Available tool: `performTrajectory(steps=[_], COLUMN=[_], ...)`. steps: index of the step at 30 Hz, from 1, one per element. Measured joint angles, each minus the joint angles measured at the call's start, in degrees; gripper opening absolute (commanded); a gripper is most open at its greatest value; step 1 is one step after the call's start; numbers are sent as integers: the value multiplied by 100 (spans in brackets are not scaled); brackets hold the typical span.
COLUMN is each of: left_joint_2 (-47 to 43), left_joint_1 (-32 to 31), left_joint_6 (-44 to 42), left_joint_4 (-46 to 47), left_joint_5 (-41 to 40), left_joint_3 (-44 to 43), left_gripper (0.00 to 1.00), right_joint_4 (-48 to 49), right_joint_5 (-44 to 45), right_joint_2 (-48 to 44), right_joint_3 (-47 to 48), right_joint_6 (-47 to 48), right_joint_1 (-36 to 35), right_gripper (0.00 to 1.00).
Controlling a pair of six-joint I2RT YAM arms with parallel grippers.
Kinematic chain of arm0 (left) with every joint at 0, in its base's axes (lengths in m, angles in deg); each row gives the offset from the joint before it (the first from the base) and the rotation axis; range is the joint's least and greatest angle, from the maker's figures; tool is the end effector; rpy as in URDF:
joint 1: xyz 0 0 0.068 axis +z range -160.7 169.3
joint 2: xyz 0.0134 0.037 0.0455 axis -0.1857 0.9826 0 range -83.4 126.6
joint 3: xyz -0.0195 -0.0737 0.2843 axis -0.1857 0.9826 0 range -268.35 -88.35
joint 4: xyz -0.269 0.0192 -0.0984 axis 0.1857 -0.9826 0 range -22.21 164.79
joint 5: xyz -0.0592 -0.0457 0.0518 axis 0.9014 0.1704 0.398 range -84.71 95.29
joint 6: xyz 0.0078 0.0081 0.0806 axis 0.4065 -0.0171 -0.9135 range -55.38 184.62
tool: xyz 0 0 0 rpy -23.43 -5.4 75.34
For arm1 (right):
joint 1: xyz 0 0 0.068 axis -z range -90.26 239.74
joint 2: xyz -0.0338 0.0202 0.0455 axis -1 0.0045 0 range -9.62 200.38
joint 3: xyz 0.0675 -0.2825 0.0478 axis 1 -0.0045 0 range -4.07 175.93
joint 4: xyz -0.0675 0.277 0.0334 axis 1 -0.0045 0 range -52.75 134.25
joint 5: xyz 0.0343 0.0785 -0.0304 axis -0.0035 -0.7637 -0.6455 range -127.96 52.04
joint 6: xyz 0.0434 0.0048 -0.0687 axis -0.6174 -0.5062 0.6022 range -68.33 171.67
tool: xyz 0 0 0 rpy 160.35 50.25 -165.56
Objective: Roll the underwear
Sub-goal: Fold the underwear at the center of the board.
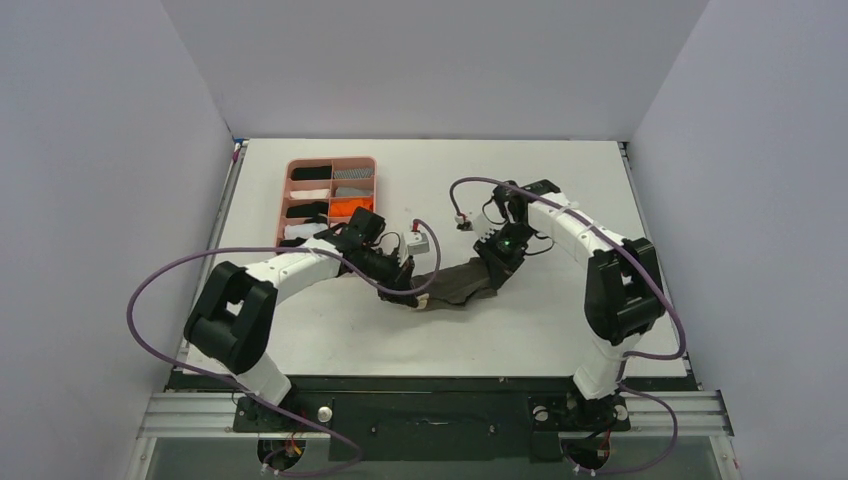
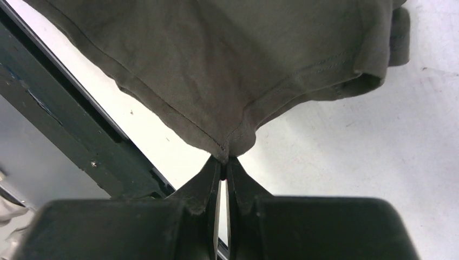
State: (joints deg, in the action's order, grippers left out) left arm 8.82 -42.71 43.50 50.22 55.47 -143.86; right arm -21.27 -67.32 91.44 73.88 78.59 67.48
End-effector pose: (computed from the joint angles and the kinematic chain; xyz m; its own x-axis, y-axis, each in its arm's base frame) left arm 0.2617 -0.2276 0.1803 -0.4587 0.5589 -0.6908 0.8765 0.1567 -0.4552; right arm 0.3126 0.1653 0.2073 -0.6705 -0.7009 -0.2433 -0.7230 0.5437 0.4262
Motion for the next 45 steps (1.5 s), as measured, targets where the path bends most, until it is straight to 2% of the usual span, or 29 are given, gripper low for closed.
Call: performTrajectory(steps=[9, 20, 33, 37, 41, 45], left_joint_2=[741, 964, 1482, 1512, 1585, 1624], left_joint_1=[535, 901, 931, 931, 931, 931], left_joint_6=[903, 1958, 2822, 3047, 3206, 3311], left_joint_4=[-2, 509, 767, 898, 986, 1032], left_joint_5=[542, 380, -103, -186, -232, -295], left_joint_3=[-380, -402, -879, -977, -1067, -1091], left_gripper=[0, 0, 0, 0, 0, 0], right_joint_4=[-304, -452, -243, -133, -13, 52], right_joint_5=[-120, -297, -284, -173, -61, -4], right_joint_2=[925, 1961, 2518, 2549, 2549, 2549], right_joint_3=[1126, 2299, 2625, 2625, 2625, 2634], right_joint_6=[-278, -597, -911, -1012, -1126, -1191], right_joint_1=[229, 535, 654, 693, 699, 734], right_gripper=[0, 0, 0, 8, 27, 36])
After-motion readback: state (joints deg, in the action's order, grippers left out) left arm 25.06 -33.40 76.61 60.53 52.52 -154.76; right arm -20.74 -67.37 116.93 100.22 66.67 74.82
